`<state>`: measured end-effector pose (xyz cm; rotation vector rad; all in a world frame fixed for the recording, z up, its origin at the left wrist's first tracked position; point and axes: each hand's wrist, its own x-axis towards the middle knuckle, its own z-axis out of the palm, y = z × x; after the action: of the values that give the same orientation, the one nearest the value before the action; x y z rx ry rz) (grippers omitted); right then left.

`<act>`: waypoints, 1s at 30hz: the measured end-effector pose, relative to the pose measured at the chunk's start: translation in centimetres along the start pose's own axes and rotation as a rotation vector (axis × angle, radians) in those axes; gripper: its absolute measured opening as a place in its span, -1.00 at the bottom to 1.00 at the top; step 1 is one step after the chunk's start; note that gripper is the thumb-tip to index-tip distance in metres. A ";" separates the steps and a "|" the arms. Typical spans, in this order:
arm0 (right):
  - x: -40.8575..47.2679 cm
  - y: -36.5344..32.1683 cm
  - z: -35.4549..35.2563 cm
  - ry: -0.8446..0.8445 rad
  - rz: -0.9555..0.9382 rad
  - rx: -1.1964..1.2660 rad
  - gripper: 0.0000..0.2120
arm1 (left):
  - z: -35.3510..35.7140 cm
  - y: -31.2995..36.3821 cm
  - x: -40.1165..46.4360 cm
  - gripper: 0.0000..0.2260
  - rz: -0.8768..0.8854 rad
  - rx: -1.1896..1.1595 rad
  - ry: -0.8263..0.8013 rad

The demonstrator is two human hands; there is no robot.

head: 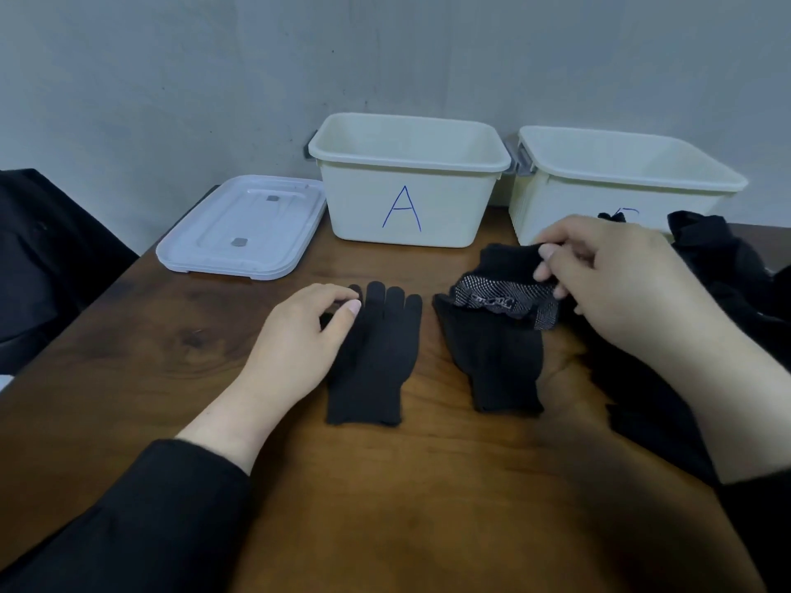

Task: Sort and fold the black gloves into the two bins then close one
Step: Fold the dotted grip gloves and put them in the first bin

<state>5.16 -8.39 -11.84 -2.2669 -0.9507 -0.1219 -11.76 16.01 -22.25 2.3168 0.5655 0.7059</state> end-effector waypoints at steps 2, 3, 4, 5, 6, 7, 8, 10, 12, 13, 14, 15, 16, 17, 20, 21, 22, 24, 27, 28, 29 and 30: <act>0.2 0.0 -0.8 -0.172 -0.001 -0.101 -0.85 | 0.0 -0.1 0.0 -0.82 -0.009 -0.001 -0.011; 0.1 0.1 -1.1 -0.298 0.004 -0.145 -0.85 | 0.1 -0.2 0.0 -0.82 -0.009 -0.001 -0.019; -0.1 0.1 -1.2 -0.422 0.011 -0.178 -0.86 | 0.1 -0.2 0.0 -0.83 -0.009 0.000 -0.026; -0.5 0.1 -1.1 -0.519 0.014 -0.196 -0.88 | 0.1 -0.2 0.0 -0.83 -0.010 0.001 -0.033; -0.9 0.2 -0.9 -0.578 0.020 -0.196 -0.90 | 0.1 -0.3 0.0 -0.83 -0.012 0.000 -0.040; -1.3 0.4 -0.6 -0.608 0.031 -0.187 -0.93 | 0.1 -0.3 0.0 -0.84 -0.013 -0.002 -0.047; -1.6 0.7 -0.3 -0.624 0.040 -0.179 -0.94 | 0.1 -0.3 0.0 -0.84 -0.016 -0.004 -0.054; -2.3 1.2 0.6 -0.640 0.050 -0.207 -0.85 | 0.1 -0.2 0.0 -0.83 -0.022 -0.007 -0.063; -3.0 1.6 1.7 -0.653 0.027 -0.305 -0.80 | 0.1 -0.1 0.0 -0.83 -0.030 -0.007 -0.071; -3.5 1.8 2.2 -0.670 0.014 -0.344 -0.78 | 0.1 -0.1 0.0 -0.83 -0.032 -0.003 -0.078; -3.9 2.0 2.8 -0.681 0.005 -0.365 -0.77 | 0.1 0.0 0.0 -0.83 -0.031 0.002 -0.085; -4.3 2.2 3.2 -0.678 -0.004 -0.371 -0.77 | 0.1 0.0 -0.1 -0.83 -0.028 0.007 -0.091; -4.5 2.3 3.6 -0.657 -0.014 -0.369 -0.78 | 0.1 0.0 -0.1 -0.83 -0.024 0.011 -0.094; -4.7 2.3 3.8 -0.632 -0.024 -0.354 -0.82 | 0.1 0.0 -0.1 -0.84 -0.020 0.012 -0.094; -4.8 2.2 4.4 -0.640 -0.031 -0.247 -0.87 | 0.2 0.0 -0.1 -0.83 -0.011 0.034 -0.114; -4.7 2.1 4.5 -0.664 -0.022 -0.216 -0.86 | 0.2 -0.1 -0.2 -0.82 -0.005 0.050 -0.127; -4.5 2.0 4.5 -0.688 -0.007 -0.190 -0.86 | 0.2 -0.1 -0.2 -0.82 0.001 0.063 -0.139; -4.0 2.0 4.0 -0.711 0.027 -0.137 -0.88 | 0.2 -0.2 -0.2 -0.82 0.017 0.073 -0.149; -3.1 2.0 2.5 -0.625 0.078 0.053 -0.89 | 0.3 -0.3 -0.2 -0.82 0.048 0.088 -0.149; -2.8 1.8 1.8 -0.582 0.082 0.115 -0.89 | 0.4 -0.1 -0.3 -0.80 0.077 0.099 -0.136; -2.6 1.7 1.2 -0.547 0.075 0.154 -0.89 | 0.4 0.3 -0.3 -0.76 0.128 0.104 -0.113; -2.4 1.6 0.6 -0.523 0.059 0.167 -0.89 | 0.4 1.1 -0.4 -0.72 0.199 0.096 -0.092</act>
<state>4.37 -10.29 -13.95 -2.2042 -1.1018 0.5815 -11.58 14.83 -21.93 2.5054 0.3363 0.6716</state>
